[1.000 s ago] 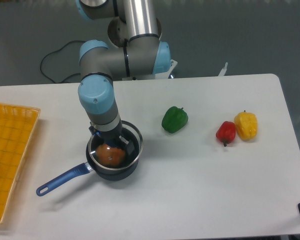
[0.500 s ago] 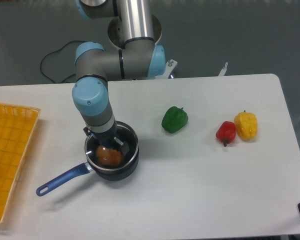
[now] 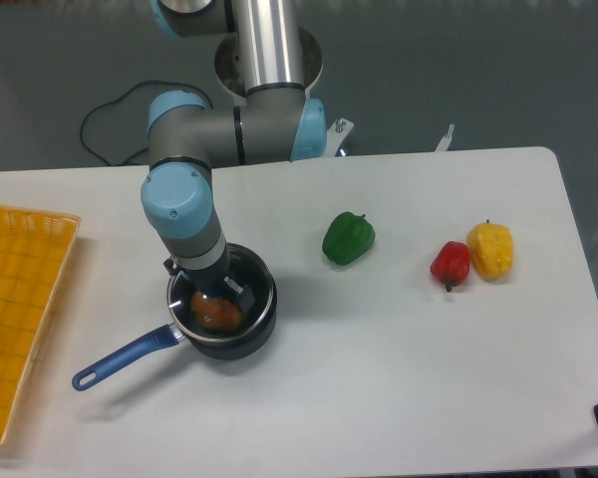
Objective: Close the pot lid
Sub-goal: 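Lower the glass lid onto the saucepan rim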
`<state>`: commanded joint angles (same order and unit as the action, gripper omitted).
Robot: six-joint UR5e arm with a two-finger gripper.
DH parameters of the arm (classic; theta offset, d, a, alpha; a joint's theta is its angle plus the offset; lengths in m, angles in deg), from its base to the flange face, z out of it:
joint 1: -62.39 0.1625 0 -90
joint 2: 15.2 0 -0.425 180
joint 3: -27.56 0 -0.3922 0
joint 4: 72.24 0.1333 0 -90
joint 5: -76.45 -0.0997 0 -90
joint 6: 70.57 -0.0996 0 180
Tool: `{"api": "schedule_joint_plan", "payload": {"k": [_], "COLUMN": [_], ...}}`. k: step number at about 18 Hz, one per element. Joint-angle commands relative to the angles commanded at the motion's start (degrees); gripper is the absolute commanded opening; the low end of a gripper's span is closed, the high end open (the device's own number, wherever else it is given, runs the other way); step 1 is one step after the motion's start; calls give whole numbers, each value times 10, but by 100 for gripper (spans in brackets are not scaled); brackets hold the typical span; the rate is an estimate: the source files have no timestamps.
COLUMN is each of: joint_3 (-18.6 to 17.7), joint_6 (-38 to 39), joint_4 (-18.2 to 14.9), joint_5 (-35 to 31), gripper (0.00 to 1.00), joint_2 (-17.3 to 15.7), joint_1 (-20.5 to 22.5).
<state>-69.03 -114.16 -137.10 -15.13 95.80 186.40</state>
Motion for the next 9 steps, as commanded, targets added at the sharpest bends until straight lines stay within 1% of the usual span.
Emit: {"api": "schedule_joint_plan", "payload": {"k": [4,9], "joint_3": [1,1], "joint_6": [0,4], "joint_4": [0,12], "joint_5": [1,0], "gripper": [51,52], "joint_2": [1,5], "joint_1": [0,-1]}}
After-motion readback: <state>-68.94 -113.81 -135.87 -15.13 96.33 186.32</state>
